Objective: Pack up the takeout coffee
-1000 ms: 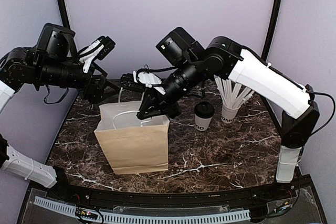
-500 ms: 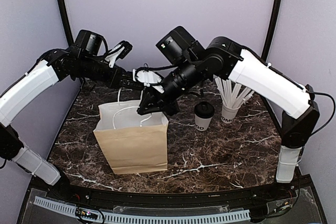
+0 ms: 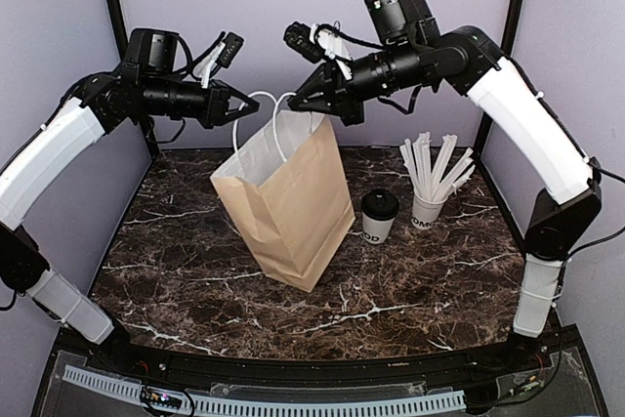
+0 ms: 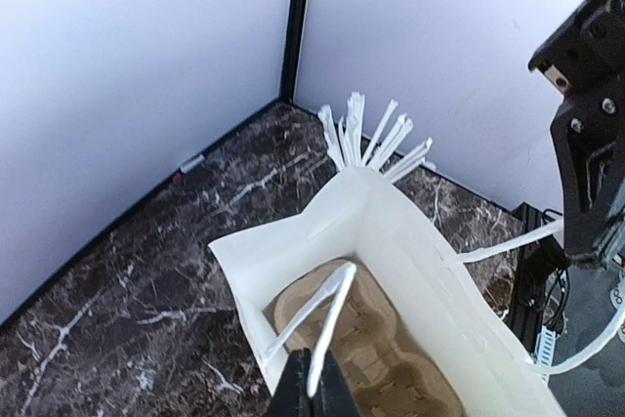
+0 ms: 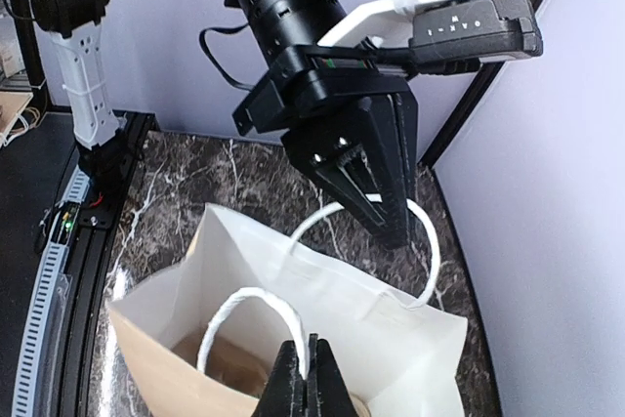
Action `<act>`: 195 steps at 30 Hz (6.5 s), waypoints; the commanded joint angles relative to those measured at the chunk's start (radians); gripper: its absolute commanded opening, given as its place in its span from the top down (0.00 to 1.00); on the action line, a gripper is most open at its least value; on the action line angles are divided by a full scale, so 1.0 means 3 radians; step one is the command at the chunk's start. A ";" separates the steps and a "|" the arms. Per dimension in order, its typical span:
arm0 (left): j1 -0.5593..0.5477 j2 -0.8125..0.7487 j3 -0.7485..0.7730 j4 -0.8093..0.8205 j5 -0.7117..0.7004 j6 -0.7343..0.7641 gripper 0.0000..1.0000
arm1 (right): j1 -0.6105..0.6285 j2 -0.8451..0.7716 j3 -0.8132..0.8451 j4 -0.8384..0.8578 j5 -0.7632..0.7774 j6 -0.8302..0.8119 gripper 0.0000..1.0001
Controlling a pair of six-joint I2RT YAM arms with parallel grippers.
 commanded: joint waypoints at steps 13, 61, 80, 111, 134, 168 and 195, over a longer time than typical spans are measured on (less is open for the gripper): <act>0.0018 0.0634 0.1543 -0.0245 -0.0139 0.0093 1.00 | 0.0082 -0.0117 0.0209 0.0214 -0.0051 -0.0047 1.00; 0.0014 0.0638 0.1358 -0.0375 -0.0313 0.0150 0.01 | -0.0034 -0.0114 0.0114 0.0032 -0.0322 -0.0082 0.22; 0.0013 0.0305 0.0280 -0.1271 -0.0301 0.0529 0.25 | -0.0604 -0.0581 -0.0934 -0.0166 -0.0507 -0.0038 0.18; -0.0302 0.0489 0.0194 -0.1186 -0.0647 0.0888 1.00 | -0.0666 -0.0759 -0.1267 -0.0068 -0.0217 -0.0052 0.23; -0.1724 -0.0394 -0.1231 0.0583 -0.3819 0.2304 1.00 | -0.1156 -0.0947 -0.2061 0.0565 0.0087 0.0151 0.23; -0.1051 -0.0474 -0.0464 -0.0485 -0.1477 0.0625 1.00 | -0.1105 -0.1206 -0.1615 -0.0683 -0.1153 -0.0837 0.21; -0.0067 0.0098 0.0136 -0.1063 0.0356 -0.0105 1.00 | -0.0912 -0.1197 -0.1521 -0.0796 -0.1167 -0.0844 0.21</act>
